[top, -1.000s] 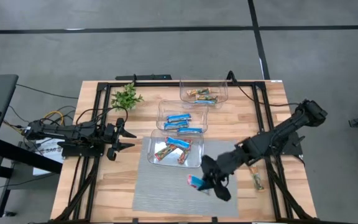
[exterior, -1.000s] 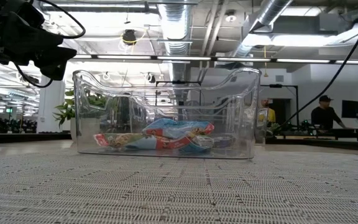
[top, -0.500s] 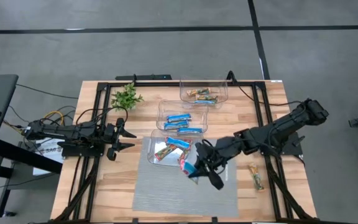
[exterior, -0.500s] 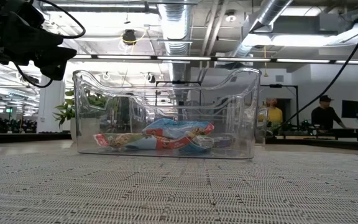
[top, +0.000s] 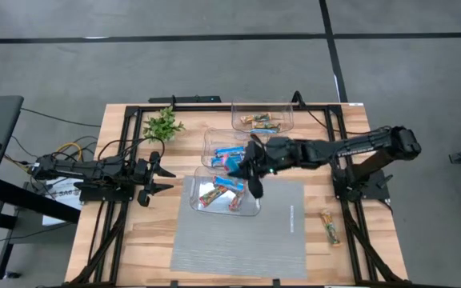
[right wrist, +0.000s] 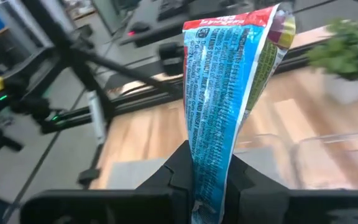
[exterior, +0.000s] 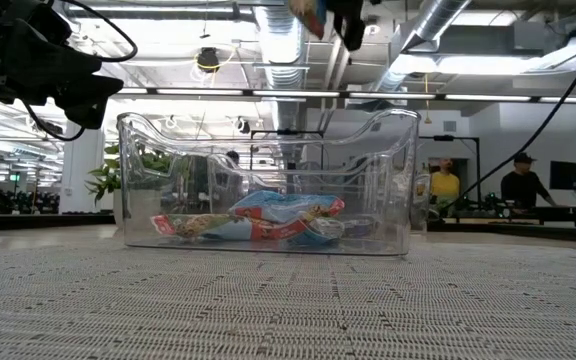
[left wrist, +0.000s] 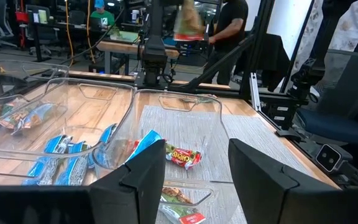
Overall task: Pick and place Granola Bars by type
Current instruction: Put the red granola bar into the bottom transparent bin, then put the yellow granola bar into the top transparent bin
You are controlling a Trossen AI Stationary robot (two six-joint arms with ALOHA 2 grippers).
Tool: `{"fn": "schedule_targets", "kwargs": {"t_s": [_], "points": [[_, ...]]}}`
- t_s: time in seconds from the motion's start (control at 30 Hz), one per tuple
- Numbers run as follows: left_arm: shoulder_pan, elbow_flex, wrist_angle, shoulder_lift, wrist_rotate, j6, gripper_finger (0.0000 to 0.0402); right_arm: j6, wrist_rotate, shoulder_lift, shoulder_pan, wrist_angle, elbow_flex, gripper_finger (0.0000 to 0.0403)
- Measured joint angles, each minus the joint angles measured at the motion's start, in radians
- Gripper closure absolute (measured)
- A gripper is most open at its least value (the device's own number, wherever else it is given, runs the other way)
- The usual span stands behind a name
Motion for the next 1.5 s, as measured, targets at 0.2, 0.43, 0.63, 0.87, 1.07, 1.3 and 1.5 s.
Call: {"fn": "schedule_targets", "kwargs": {"t_s": [0.2, 0.43, 0.63, 0.87, 1.07, 1.3, 1.5], "points": [[0.000, 0.000, 0.000, 0.000, 0.000, 0.000, 0.0233, 0.006, -0.002, 0.000, -0.049, 0.000, 0.000, 0.0371], [0.000, 0.000, 0.000, 0.000, 0.000, 0.000, 0.0233, 0.003, -0.002, 0.029, -0.043, -0.045, 0.002, 0.0374], [0.000, 0.000, 0.000, 0.000, 0.000, -0.002, 0.0233, 0.000, -0.005, 0.108, -0.010, -0.152, -0.001, 0.0371], [0.000, 0.000, 0.000, 0.002, 0.000, 0.000, 0.0233, 0.000, -0.007, 0.231, 0.021, -0.199, 0.000, 0.0370], [0.000, 0.000, 0.000, 0.002, 0.000, 0.000, 0.0233, -0.028, -0.032, 0.264, 0.034, -0.233, -0.001, 0.0346], [0.000, 0.000, 0.000, 0.002, 0.000, 0.000, 0.0233, -0.029, -0.032, 0.252, 0.039, -0.250, 0.001, 0.0263], [0.000, 0.000, 0.000, 0.002, 0.000, 0.000, 0.0233, 0.047, -0.033, 0.251, 0.039, -0.253, 0.000, 0.0206]]}}
